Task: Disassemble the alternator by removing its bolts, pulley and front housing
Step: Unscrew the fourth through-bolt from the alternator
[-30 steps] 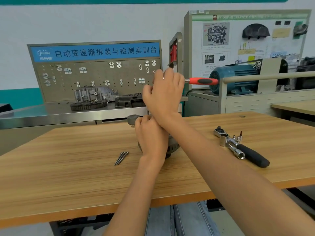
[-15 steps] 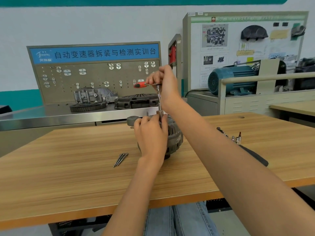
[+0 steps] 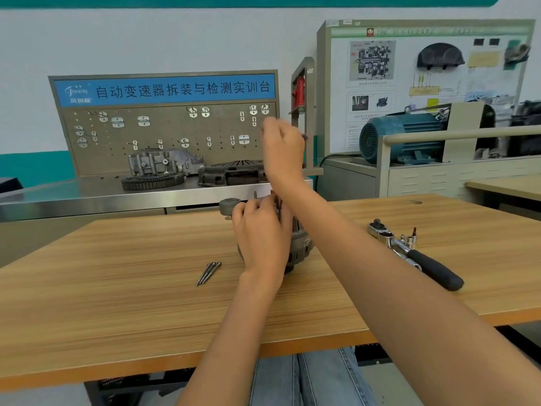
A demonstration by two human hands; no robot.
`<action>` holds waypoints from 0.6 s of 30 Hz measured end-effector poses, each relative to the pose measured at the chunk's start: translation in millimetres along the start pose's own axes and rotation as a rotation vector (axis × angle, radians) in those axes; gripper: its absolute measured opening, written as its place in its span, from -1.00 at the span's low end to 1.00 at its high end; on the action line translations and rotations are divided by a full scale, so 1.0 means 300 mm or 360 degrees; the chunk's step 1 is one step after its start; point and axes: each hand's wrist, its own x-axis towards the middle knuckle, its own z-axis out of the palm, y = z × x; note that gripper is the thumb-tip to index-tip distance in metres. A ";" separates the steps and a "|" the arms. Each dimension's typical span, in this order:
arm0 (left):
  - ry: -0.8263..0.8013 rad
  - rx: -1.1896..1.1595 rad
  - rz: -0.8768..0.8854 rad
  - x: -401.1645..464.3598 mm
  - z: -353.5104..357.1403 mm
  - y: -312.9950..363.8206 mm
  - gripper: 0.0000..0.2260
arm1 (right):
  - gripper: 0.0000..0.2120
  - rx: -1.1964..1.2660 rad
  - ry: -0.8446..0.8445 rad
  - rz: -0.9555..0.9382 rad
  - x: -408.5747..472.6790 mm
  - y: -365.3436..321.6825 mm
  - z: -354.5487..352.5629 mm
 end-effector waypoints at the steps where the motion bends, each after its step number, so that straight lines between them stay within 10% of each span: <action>1: 0.0017 0.0000 0.0012 -0.001 0.001 0.001 -0.82 | -0.56 0.0172 -0.0036 0.0144 0.012 -0.002 -0.006; 9: 0.0000 0.0068 0.0039 -0.003 -0.006 0.003 -0.73 | -0.59 0.0624 -0.0187 0.0497 0.033 -0.017 -0.038; 16: -0.0141 0.0019 0.0011 0.002 -0.025 -0.004 -0.85 | -0.86 -0.1476 0.0177 -0.0587 -0.053 0.055 -0.010; 18: -0.0122 -0.0011 0.0002 0.002 -0.025 -0.003 -0.85 | -0.81 -0.1547 0.0226 -0.0613 -0.053 0.054 -0.002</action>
